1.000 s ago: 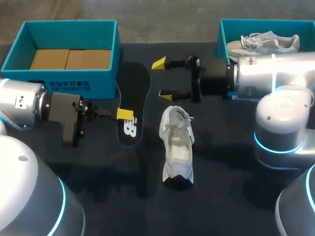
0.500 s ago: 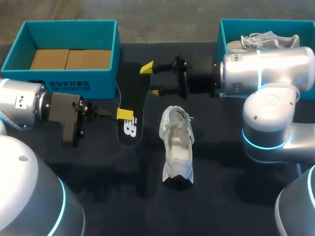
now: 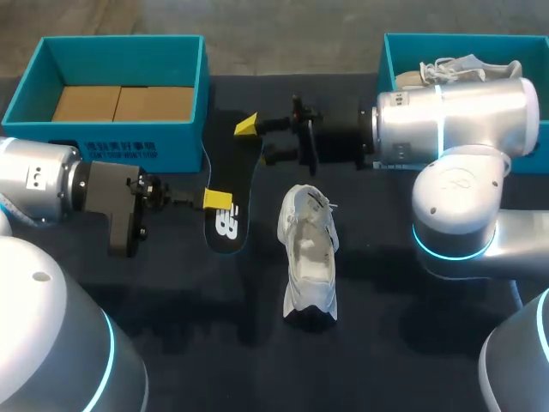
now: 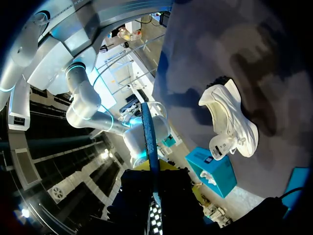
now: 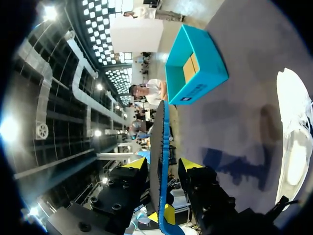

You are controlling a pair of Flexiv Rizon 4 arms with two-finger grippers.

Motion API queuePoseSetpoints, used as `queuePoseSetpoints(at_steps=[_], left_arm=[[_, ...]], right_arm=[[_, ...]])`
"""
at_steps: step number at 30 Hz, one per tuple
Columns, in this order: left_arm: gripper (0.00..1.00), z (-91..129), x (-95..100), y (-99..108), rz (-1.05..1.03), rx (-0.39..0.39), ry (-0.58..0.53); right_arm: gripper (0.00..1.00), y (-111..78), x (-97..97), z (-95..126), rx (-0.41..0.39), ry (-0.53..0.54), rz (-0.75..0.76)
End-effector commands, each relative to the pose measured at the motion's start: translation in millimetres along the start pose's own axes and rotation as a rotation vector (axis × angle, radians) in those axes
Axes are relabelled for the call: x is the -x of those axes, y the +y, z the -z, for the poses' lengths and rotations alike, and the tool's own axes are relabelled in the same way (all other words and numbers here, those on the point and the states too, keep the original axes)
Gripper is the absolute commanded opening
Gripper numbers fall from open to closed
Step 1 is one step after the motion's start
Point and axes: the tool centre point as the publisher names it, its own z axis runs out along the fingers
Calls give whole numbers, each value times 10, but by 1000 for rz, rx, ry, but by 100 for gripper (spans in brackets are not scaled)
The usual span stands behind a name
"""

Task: Take the shoe out of the shoebox, open the shoe tongue, remove and reinsert the insole, then place the shoe into the shoebox

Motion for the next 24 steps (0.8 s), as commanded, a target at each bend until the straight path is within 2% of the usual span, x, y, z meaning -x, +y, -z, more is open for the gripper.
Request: queuePoseSetpoints(at_steps=[1,8,10,14,17,24], left_arm=[[0,-15,-3,-9,-3,4,0],[0,-15,-3,-9,-3,4,0],[0,-15,-3,-9,-3,4,0],[0,-15,-3,-9,-3,4,0],[0,-15,-3,-9,-3,4,0],[0,-15,-3,-9,-3,4,0]], right_arm=[[37,-12,-53,-62,10,-12,4],[31,-10,-94,-62,11,-12,9],[27,-12,-107,-65,7,-5,10],[25,-10,-128,-56,8,0,14],[17,-7,-143,-50,7,2,16],[15,1,-138,-23,14,5,14]])
